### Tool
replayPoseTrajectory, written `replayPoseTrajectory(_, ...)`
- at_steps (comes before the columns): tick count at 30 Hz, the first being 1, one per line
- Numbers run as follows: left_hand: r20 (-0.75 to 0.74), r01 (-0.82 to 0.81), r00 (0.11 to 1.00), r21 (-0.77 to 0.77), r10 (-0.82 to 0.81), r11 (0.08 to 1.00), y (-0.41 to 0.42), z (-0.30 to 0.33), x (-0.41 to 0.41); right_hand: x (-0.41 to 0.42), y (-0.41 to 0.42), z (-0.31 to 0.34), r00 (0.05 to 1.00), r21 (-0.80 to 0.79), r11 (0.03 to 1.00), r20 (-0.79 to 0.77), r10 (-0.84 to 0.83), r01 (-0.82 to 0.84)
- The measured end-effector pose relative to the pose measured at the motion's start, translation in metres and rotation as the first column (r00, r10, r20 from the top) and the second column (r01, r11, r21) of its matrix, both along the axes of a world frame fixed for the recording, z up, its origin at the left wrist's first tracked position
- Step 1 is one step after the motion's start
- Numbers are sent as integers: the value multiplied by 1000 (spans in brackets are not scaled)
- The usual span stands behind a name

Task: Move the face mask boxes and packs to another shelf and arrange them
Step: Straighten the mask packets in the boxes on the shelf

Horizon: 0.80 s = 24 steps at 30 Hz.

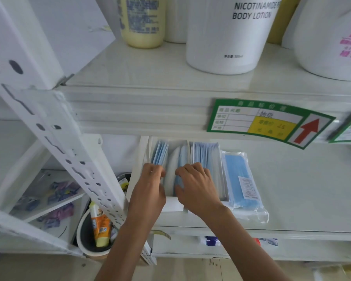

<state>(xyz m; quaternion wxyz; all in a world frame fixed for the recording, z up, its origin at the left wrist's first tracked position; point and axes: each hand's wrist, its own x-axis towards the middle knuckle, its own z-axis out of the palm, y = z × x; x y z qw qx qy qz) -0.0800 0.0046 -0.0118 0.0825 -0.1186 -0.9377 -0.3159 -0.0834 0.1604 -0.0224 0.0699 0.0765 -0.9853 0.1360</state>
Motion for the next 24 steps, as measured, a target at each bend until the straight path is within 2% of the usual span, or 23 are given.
replayPoseTrajectory(5, 42, 42, 998, -129, -37, 991, 3, 5, -10, -8, -6, 1, 997, 15, 998, 46, -59, 58)
replayPoseTrajectory(9, 22, 42, 999, -156, -39, 987, 4, 0, -14, -10, -9, 2, 995, 128, 991, 85, -51, 40)
replayPoseTrajectory(12, 13, 49, 999, -107, -48, 993, 2, -4, -13, -9, -7, 2, 997, 215, 976, 75, 0, -16)
replayPoseTrajectory(15, -23, 60, 998, -43, -61, 997, -1, -7, -8, -8, -7, 1, 998, 233, 972, 59, 10, -23)
replayPoseTrajectory(20, -144, -13, 989, 125, 31, 992, -4, -14, -7, -11, -20, 8, 990, 181, 981, 105, -91, 71)
replayPoseTrajectory(24, -144, -44, 987, 182, 71, 982, -4, -17, -9, -15, -26, 6, 984, 214, 971, 116, -137, 110)
